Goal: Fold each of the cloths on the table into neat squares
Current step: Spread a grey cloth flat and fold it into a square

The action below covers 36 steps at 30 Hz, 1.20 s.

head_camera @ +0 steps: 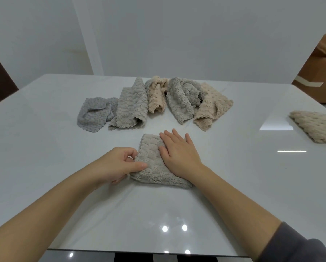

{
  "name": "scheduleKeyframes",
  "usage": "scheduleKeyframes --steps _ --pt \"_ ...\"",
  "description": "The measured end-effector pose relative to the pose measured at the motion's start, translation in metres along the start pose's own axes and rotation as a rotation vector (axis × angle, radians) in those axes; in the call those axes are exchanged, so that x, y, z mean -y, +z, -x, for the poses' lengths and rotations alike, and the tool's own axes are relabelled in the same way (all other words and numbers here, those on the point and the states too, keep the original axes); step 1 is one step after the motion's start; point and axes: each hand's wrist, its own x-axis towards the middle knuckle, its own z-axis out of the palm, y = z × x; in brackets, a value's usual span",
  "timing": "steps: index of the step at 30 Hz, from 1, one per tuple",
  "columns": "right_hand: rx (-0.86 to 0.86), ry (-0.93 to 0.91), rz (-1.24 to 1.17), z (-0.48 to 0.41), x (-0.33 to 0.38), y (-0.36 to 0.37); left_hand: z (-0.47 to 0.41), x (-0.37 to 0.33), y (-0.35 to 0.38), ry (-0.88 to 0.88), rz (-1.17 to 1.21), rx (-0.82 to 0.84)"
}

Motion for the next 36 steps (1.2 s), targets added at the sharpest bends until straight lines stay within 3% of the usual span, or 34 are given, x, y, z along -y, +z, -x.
scheduleKeyframes --steps 8,10,12,13,15,16,18,21,23,27,36 --pt "0.039 -0.148 -0.01 -0.023 0.027 0.008 0.025 0.017 -0.012 -0.091 -0.038 -0.273" --pt "0.034 -0.163 -0.017 -0.023 0.026 0.009 0.03 0.013 -0.011 -0.143 -0.233 -0.336" --pt "0.024 -0.184 -0.105 -0.022 0.023 0.007 0.033 0.003 -0.008 -0.146 -0.644 -0.453" --pt "0.01 -0.183 -0.221 -0.02 0.021 0.004 0.032 -0.005 -0.006 -0.082 -0.807 -0.553" --pt "-0.064 -0.091 -0.561 -0.016 0.016 -0.006 0.024 -0.022 0.0 0.174 -0.849 -0.708" --pt "-0.115 -0.007 -0.725 -0.013 0.014 -0.014 0.015 -0.027 0.005 0.311 -0.832 -0.716" --pt "-0.206 0.154 -0.899 -0.007 0.006 -0.026 -0.01 -0.028 0.015 0.414 -0.895 -0.573" --pt "-0.244 0.27 -0.894 0.006 -0.013 -0.038 -0.037 -0.006 0.032 0.272 -0.978 -0.327" --pt "-0.163 0.314 -0.919 0.021 -0.025 -0.047 -0.042 0.006 0.033 0.218 -0.928 -0.3" --pt "0.217 0.325 -1.157 0.049 -0.027 -0.058 -0.044 0.009 0.032 0.224 -0.916 -0.315" --pt "0.658 0.032 -1.173 0.051 -0.016 -0.062 -0.048 0.014 0.03 0.215 -0.906 -0.286"
